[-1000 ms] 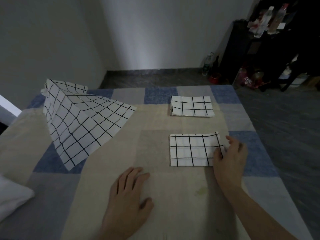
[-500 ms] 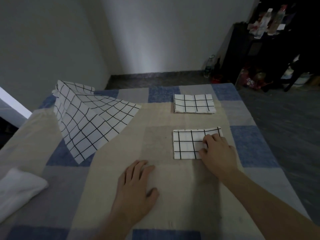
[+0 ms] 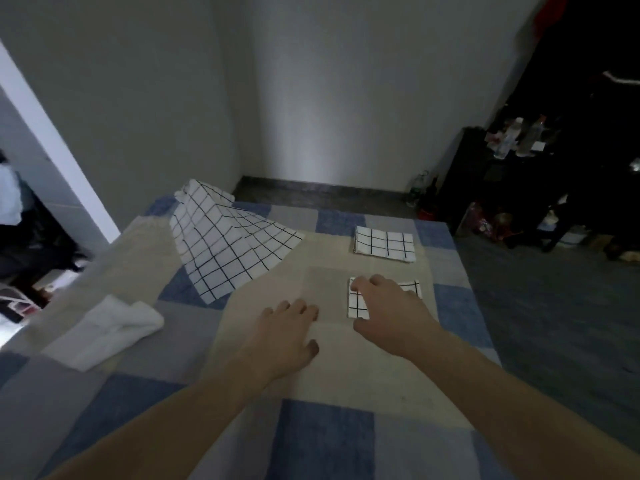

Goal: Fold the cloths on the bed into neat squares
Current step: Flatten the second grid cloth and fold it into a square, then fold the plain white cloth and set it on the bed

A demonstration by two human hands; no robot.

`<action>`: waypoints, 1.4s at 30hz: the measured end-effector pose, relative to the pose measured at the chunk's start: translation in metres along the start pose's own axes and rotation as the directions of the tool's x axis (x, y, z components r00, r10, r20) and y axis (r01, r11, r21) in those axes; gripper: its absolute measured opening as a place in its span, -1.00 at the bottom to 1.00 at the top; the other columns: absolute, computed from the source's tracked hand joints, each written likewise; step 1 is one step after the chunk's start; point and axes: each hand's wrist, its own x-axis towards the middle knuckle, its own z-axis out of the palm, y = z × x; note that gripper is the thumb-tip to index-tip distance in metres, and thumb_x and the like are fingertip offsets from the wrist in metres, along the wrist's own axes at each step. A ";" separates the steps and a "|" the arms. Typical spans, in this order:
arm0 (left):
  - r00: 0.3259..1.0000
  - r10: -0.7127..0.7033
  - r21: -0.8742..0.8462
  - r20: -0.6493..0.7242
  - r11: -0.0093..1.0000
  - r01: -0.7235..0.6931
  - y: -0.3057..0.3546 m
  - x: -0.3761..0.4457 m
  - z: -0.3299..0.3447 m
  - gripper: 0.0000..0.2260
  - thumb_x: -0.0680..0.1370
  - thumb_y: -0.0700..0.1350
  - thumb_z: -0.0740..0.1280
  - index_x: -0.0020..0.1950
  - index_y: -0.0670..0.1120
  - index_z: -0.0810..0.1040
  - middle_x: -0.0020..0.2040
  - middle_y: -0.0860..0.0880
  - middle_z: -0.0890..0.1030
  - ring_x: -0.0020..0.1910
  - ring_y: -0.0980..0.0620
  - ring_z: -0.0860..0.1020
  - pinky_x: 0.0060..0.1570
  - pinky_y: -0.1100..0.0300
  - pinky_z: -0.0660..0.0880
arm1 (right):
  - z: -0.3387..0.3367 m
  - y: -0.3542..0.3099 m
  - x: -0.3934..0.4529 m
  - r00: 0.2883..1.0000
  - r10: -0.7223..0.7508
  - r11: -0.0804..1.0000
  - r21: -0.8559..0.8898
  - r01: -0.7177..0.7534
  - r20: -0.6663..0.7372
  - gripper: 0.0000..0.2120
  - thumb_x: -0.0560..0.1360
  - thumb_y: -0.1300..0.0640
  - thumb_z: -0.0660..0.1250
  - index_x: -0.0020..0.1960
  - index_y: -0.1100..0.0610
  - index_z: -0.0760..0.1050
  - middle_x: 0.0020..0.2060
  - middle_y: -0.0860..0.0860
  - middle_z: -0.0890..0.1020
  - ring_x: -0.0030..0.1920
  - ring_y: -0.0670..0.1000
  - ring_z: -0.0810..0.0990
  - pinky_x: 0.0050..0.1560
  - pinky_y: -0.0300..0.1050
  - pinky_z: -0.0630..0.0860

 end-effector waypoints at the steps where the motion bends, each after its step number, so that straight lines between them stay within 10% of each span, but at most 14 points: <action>1: 1.000 0.008 0.007 -0.013 1.000 -0.008 -0.002 -0.010 -0.019 -0.63 0.52 0.14 0.20 0.28 0.06 0.34 0.21 0.04 0.43 0.16 -0.02 0.41 0.02 0.06 0.34 | -0.015 -0.016 -0.004 0.999 -0.040 0.999 -0.008 0.040 -0.008 -0.53 0.47 0.00 0.29 0.34 -0.02 0.28 0.20 0.00 0.42 0.18 0.08 0.44 0.13 0.06 0.42; 19: 0.781 -0.372 0.083 -0.502 0.878 0.472 -0.184 -0.446 -0.300 -0.78 0.53 0.21 0.18 0.05 0.14 0.47 -0.04 0.16 0.58 -0.05 0.19 0.52 -0.33 0.30 0.32 | -0.127 -0.447 -0.154 0.767 -0.612 0.778 0.028 0.628 -0.192 -0.62 0.50 -0.03 0.35 0.29 -0.08 0.39 0.18 -0.09 0.54 0.07 -0.06 0.55 0.09 -0.11 0.53; 32: 0.454 -0.715 -0.038 -0.532 0.556 0.830 -0.258 -0.785 -0.299 -0.76 0.53 0.27 0.20 0.10 0.20 0.40 0.05 0.28 0.53 0.03 0.24 0.45 0.01 0.34 0.39 | -0.063 -0.748 -0.300 0.426 -0.887 0.407 0.134 0.903 -0.179 -0.62 0.48 -0.14 0.29 0.26 -0.17 0.33 0.21 -0.14 0.51 0.11 -0.11 0.51 0.12 -0.06 0.52; 42: 0.275 -0.780 -0.124 -0.562 0.409 0.904 -0.291 -0.861 -0.273 -0.70 0.29 0.11 0.56 -0.06 0.11 0.57 -0.05 0.16 0.65 -0.16 0.05 0.65 -0.35 0.17 0.50 | -0.035 -0.835 -0.312 0.345 -0.912 0.317 0.155 0.936 -0.222 -0.62 0.47 -0.13 0.30 0.26 -0.21 0.33 0.22 -0.19 0.48 0.16 -0.14 0.48 0.17 -0.05 0.50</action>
